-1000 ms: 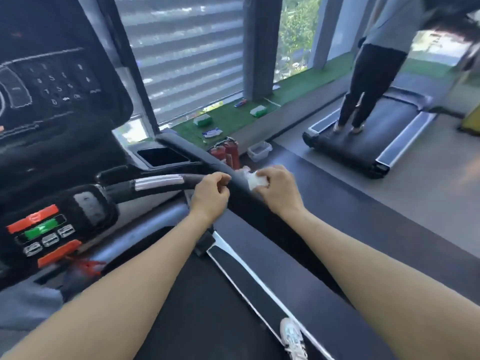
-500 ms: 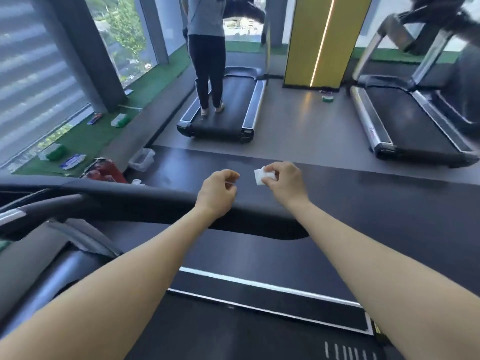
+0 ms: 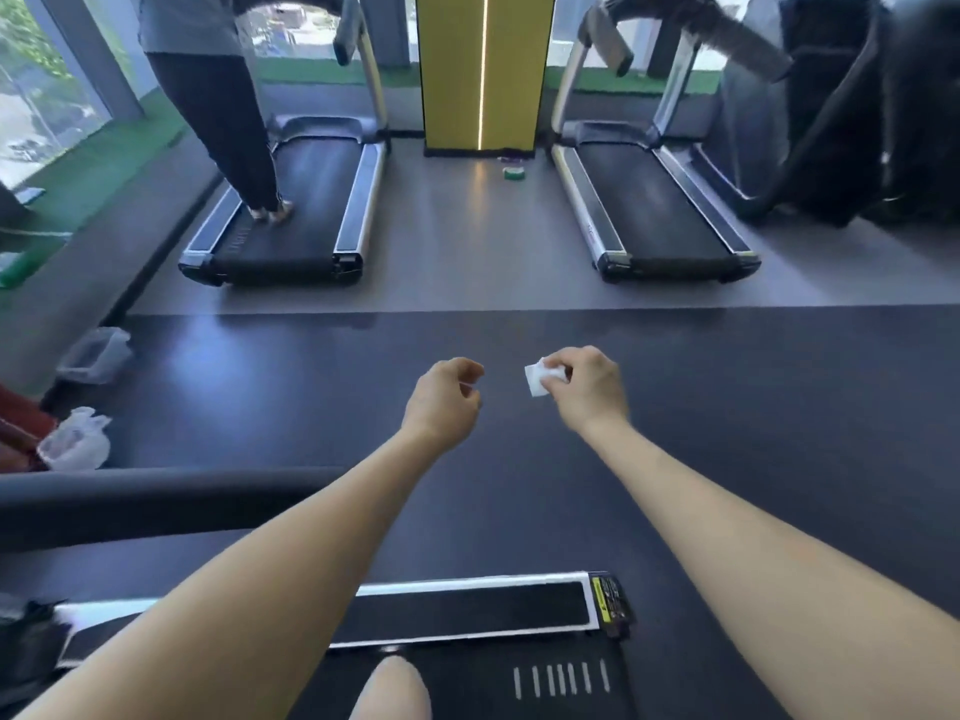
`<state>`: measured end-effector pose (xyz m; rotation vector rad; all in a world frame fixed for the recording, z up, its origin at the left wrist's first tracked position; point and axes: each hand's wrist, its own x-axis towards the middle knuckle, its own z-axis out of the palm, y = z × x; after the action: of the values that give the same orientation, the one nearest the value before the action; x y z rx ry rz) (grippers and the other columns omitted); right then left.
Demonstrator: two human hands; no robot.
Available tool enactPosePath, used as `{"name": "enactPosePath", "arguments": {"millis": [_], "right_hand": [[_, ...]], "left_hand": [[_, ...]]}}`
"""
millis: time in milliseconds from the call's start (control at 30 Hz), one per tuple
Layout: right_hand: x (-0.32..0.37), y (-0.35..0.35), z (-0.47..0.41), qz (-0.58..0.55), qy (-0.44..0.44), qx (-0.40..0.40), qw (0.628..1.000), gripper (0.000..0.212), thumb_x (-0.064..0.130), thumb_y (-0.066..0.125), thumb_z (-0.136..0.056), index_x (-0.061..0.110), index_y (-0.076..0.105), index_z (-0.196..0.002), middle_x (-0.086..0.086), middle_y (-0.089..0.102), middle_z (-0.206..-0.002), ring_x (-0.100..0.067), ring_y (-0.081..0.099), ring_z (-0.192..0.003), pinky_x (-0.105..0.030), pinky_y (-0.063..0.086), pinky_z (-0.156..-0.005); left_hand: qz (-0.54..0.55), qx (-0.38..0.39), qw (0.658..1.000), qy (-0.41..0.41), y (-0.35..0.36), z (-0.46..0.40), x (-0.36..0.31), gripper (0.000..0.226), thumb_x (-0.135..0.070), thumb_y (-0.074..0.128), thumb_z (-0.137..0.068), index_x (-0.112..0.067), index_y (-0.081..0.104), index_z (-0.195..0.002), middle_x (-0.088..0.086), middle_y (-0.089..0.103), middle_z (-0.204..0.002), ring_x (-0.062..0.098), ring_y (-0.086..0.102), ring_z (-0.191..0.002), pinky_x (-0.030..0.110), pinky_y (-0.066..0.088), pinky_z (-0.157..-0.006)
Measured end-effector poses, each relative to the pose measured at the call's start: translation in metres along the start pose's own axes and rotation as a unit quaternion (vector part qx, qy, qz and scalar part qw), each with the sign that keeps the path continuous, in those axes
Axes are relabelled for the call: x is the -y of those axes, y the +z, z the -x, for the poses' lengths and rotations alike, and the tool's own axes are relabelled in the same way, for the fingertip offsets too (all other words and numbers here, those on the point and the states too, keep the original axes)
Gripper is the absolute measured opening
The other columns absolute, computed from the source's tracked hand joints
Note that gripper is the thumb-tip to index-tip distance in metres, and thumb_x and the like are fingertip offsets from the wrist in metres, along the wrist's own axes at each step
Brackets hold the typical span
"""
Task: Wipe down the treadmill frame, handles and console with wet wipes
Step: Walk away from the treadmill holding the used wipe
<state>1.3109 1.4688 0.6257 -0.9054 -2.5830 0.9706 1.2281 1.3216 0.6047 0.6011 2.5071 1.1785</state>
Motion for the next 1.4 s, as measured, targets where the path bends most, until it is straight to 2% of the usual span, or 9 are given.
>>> {"name": "enactPosePath", "arguments": {"millis": [367, 433, 533, 667, 933, 1100, 1167, 1333, 1400], "right_hand": [[-0.002, -0.008, -0.139, 0.013, -0.015, -0.004, 1.0, 0.027, 0.011, 0.05, -0.092, 0.013, 0.067, -0.113, -0.009, 0.058, -0.119, -0.024, 0.055, -0.108, -0.022, 0.038, -0.078], [0.009, -0.006, -0.181, 0.027, -0.024, -0.005, 0.999, 0.03, 0.009, 0.047, -0.092, 0.013, 0.067, -0.114, -0.009, 0.058, -0.12, -0.024, 0.054, -0.109, -0.021, 0.038, -0.08], [0.033, 0.008, -0.231, 0.048, -0.031, 0.011, 0.998, 0.032, 0.008, 0.045, -0.091, 0.013, 0.068, -0.113, -0.01, 0.059, -0.12, -0.026, 0.056, -0.108, -0.027, 0.043, -0.085], [0.072, 0.041, -0.288, 0.053, -0.059, 0.042, 0.996, 0.032, 0.01, 0.045, -0.092, 0.016, 0.067, -0.114, -0.009, 0.06, -0.12, -0.026, 0.057, -0.107, -0.027, 0.045, -0.082], [0.15, 0.14, -0.369, 0.069, -0.163, 0.147, 0.973, 0.031, 0.012, 0.046, -0.093, 0.017, 0.067, -0.114, -0.008, 0.059, -0.123, -0.026, 0.056, -0.109, -0.031, 0.047, -0.088], [0.198, 0.232, -0.416, 0.056, -0.271, 0.217, 0.936, 0.03, 0.013, 0.045, -0.095, 0.016, 0.066, -0.116, -0.01, 0.053, -0.121, -0.027, 0.053, -0.109, -0.028, 0.041, -0.083], [0.211, 0.27, -0.435, 0.048, -0.318, 0.235, 0.917, 0.028, 0.015, 0.047, -0.094, 0.014, 0.067, -0.114, -0.01, 0.054, -0.118, -0.027, 0.054, -0.108, -0.028, 0.041, -0.084], [0.201, 0.378, -0.497, 0.033, -0.418, 0.249, 0.873, 0.03, 0.013, 0.046, -0.094, 0.016, 0.067, -0.115, -0.01, 0.055, -0.119, -0.025, 0.054, -0.11, -0.027, 0.041, -0.087], [0.191, 0.413, -0.516, 0.027, -0.407, 0.276, 0.87, 0.029, 0.013, 0.047, -0.094, 0.016, 0.067, -0.115, -0.009, 0.056, -0.12, -0.024, 0.054, -0.11, -0.027, 0.041, -0.085]], "left_hand": [[-0.01, 0.011, 1.0, 0.007, 0.03, -0.147, -0.024, 0.032, -0.01, 0.052, -0.09, -0.018, 0.058, -0.12, -0.003, 0.058, -0.118, 0.012, 0.057, -0.095, 0.034, 0.051, -0.087], [-0.006, 0.002, 1.0, 0.012, 0.021, -0.184, -0.024, 0.033, -0.01, 0.05, -0.089, -0.019, 0.057, -0.121, -0.005, 0.056, -0.118, 0.011, 0.056, -0.094, 0.032, 0.05, -0.086], [-0.011, -0.001, 1.0, 0.0, 0.0, -0.226, -0.02, 0.034, -0.01, 0.049, -0.089, -0.02, 0.058, -0.12, -0.005, 0.057, -0.118, 0.011, 0.057, -0.095, 0.031, 0.05, -0.086], [-0.016, -0.033, 0.999, -0.02, -0.036, -0.279, -0.009, 0.034, -0.011, 0.049, -0.089, -0.02, 0.058, -0.12, -0.005, 0.057, -0.119, 0.011, 0.057, -0.096, 0.032, 0.05, -0.087], [-0.029, -0.119, 0.986, -0.11, -0.105, -0.33, 0.06, 0.035, -0.012, 0.049, -0.09, -0.019, 0.057, -0.124, -0.002, 0.055, -0.122, 0.014, 0.056, -0.104, 0.033, 0.047, -0.093], [-0.034, -0.218, 0.957, -0.19, -0.139, -0.361, 0.134, 0.037, -0.013, 0.05, -0.089, -0.019, 0.057, -0.125, -0.001, 0.056, -0.125, 0.015, 0.057, -0.106, 0.03, 0.043, -0.096], [-0.039, -0.261, 0.94, -0.216, -0.147, -0.382, 0.165, 0.036, -0.012, 0.05, -0.089, -0.018, 0.058, -0.123, 0.001, 0.056, -0.125, 0.017, 0.058, -0.106, 0.026, 0.043, -0.092], [-0.038, -0.357, 0.904, -0.234, -0.135, -0.446, 0.244, 0.035, -0.011, 0.052, -0.089, -0.015, 0.059, -0.123, 0.002, 0.057, -0.124, 0.014, 0.057, -0.1, 0.022, 0.041, -0.086], [-0.021, -0.358, 0.897, -0.259, -0.124, -0.466, 0.272, 0.034, -0.012, 0.053, -0.09, -0.015, 0.058, -0.124, 0.001, 0.056, -0.123, 0.014, 0.055, -0.1, 0.024, 0.044, -0.084]]}}
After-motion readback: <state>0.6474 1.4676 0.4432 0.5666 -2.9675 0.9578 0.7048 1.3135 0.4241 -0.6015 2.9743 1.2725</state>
